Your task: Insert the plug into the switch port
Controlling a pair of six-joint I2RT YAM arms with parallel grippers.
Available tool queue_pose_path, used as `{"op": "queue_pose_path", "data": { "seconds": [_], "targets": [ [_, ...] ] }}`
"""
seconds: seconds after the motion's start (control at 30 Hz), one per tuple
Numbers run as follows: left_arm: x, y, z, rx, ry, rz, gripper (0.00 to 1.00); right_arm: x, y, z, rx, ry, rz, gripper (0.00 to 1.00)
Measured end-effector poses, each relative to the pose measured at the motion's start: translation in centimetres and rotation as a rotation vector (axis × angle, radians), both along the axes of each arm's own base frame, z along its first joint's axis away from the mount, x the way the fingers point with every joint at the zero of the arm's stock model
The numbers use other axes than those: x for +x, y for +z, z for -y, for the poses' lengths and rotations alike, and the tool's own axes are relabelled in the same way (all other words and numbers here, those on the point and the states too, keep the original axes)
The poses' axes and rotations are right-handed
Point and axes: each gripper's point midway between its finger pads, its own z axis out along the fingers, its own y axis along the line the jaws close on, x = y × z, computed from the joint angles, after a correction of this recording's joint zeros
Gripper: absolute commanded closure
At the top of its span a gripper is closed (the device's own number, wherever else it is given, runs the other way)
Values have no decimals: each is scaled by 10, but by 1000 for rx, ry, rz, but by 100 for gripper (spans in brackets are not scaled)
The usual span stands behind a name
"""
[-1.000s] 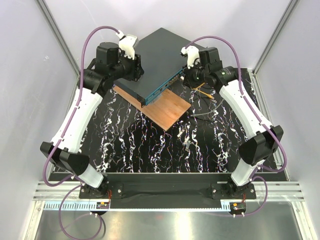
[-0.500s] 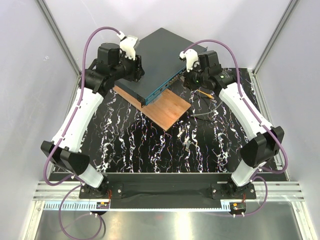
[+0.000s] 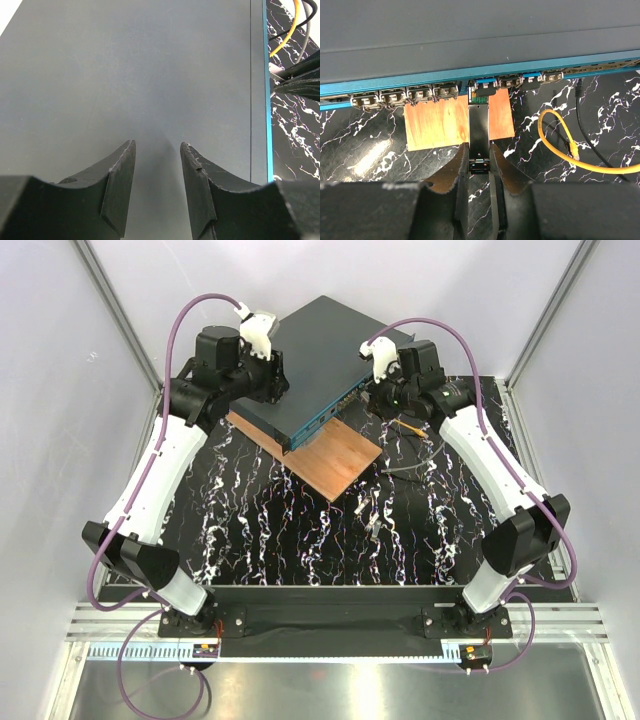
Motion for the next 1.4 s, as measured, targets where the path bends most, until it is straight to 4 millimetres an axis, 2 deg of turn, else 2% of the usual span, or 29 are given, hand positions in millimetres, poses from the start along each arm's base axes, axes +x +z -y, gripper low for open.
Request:
{"op": "queue_pose_path", "data": {
  "seconds": [0.57,1.4],
  "targets": [
    [0,0,0,0,0,0,54,2,-9,-1,-20,2,-47,100],
    [0,0,0,0,0,0,53,-1,2,-4,-14,18,-78,100]
  ]
}}
